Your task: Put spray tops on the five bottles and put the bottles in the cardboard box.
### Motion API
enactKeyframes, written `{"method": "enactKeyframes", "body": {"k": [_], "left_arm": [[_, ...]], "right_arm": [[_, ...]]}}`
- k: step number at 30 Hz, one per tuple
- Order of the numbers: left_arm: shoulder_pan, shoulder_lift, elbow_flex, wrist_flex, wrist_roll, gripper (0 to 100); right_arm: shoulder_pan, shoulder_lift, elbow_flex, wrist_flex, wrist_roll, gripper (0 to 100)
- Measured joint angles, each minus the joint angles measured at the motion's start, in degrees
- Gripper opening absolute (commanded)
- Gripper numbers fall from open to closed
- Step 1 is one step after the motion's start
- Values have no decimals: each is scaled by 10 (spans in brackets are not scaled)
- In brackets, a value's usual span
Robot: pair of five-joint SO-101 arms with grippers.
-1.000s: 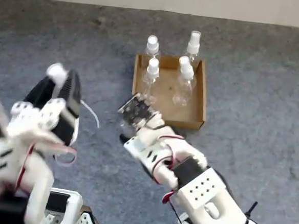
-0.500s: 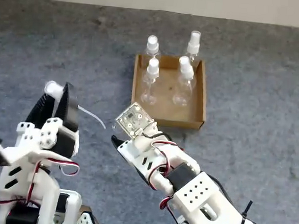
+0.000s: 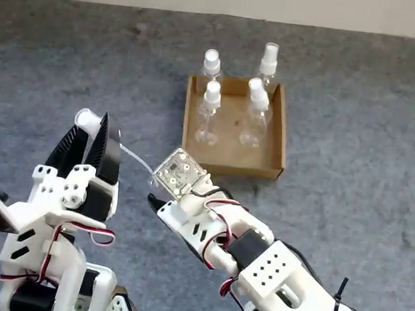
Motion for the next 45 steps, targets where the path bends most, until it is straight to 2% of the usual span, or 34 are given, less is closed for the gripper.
{"method": "enactKeyframes", "body": {"k": [10,17,32,38,45], "left_arm": [[-2,0,33,-35,0,4],[-41,0,22,-36,0,4],[-20,0,22,-36,0,4],[-18,0,-4,-3,0,4],[-18,0,12,-3,0,4]], "right_arm": [[0,0,0,0,0,5],[0,0,0,0,0,5],[0,0,0,0,0,5],[0,0,0,0,0,5],[0,0,0,0,0,5]]}}
